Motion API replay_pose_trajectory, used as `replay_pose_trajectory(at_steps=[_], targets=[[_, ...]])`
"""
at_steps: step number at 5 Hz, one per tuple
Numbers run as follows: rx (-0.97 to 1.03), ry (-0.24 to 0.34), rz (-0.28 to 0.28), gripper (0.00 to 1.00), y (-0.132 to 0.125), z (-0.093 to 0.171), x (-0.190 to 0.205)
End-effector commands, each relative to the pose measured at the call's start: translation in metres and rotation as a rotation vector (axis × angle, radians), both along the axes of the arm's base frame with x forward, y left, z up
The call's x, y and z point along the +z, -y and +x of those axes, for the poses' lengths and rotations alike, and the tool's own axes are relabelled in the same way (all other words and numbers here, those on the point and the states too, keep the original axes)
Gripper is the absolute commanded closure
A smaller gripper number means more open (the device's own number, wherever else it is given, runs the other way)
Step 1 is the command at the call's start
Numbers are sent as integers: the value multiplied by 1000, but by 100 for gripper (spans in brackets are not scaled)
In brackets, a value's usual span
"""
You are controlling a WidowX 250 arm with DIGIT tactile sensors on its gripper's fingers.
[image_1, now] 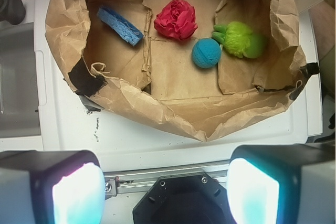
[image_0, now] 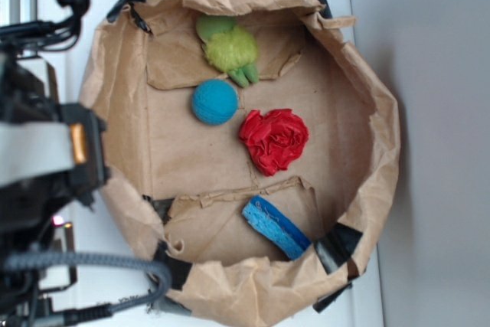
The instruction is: Grab the red paper.
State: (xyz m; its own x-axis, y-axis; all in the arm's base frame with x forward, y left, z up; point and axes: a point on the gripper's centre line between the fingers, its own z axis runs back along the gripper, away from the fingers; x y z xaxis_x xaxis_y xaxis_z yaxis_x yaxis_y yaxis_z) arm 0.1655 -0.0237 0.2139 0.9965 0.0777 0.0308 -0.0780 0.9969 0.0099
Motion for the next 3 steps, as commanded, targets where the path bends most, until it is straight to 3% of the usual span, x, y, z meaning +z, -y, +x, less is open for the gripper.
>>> replay_pose_trajectory(at_steps=[1, 2, 3], targets=[[-65, 136, 5, 0, 17, 92, -23], [-137, 121, 7, 0, 10, 114, -34], [-137, 121, 7, 0, 10, 114, -34]])
